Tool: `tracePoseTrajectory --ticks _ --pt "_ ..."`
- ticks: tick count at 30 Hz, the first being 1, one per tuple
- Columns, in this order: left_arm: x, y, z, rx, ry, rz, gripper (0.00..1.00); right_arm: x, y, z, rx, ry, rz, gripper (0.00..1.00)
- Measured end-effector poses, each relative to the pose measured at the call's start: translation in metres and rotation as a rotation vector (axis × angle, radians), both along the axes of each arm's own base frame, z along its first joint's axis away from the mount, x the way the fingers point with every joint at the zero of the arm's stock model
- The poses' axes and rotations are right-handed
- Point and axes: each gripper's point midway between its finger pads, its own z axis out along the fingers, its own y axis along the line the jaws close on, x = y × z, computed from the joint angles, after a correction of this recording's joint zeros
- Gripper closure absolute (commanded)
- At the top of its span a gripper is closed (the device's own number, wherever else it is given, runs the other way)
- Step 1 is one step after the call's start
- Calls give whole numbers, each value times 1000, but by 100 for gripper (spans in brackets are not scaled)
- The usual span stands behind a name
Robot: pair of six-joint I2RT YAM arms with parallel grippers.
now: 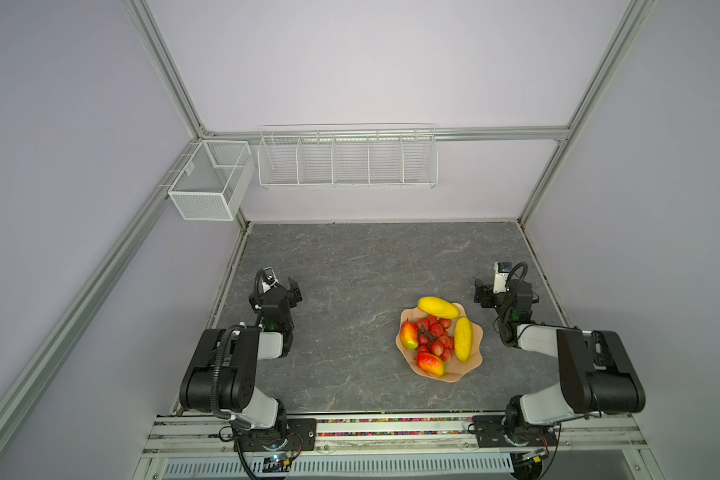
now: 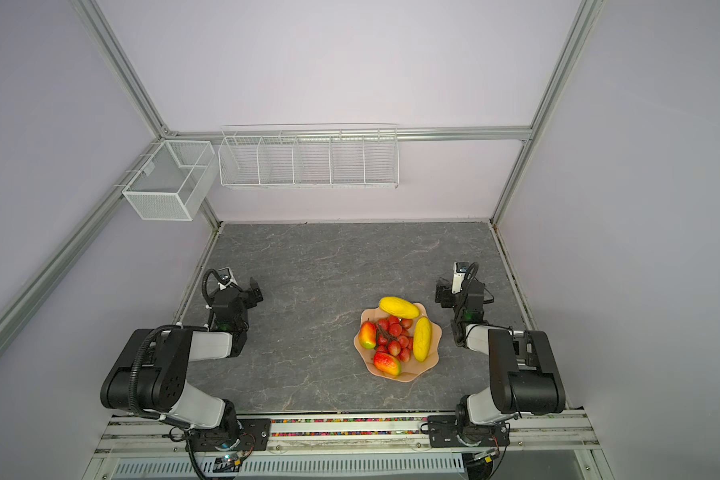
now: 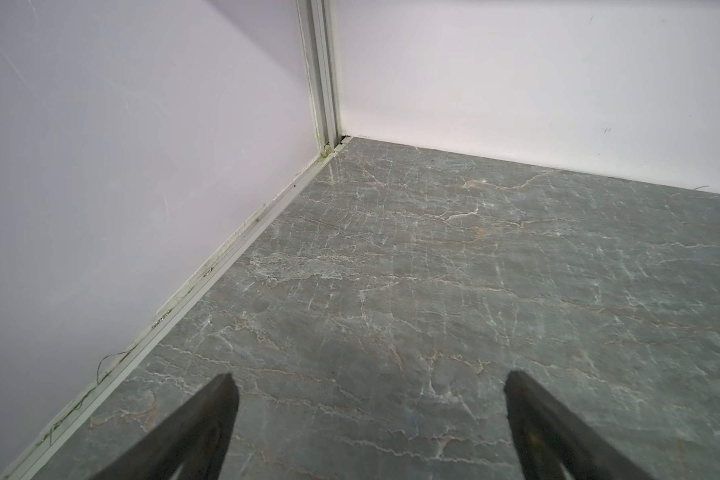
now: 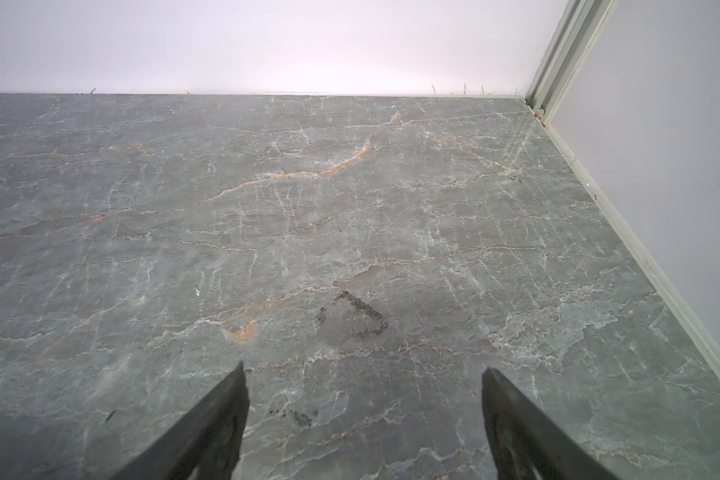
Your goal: Place and organize the fake fruits in the fruit bowl
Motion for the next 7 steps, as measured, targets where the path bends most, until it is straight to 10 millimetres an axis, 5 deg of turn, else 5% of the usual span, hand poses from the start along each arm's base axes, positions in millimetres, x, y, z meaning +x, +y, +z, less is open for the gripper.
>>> tracePoseTrajectory --ticks 7 --pt "1 0 4 3 -17 -2 1 0 1 1 1 -3 4 12"
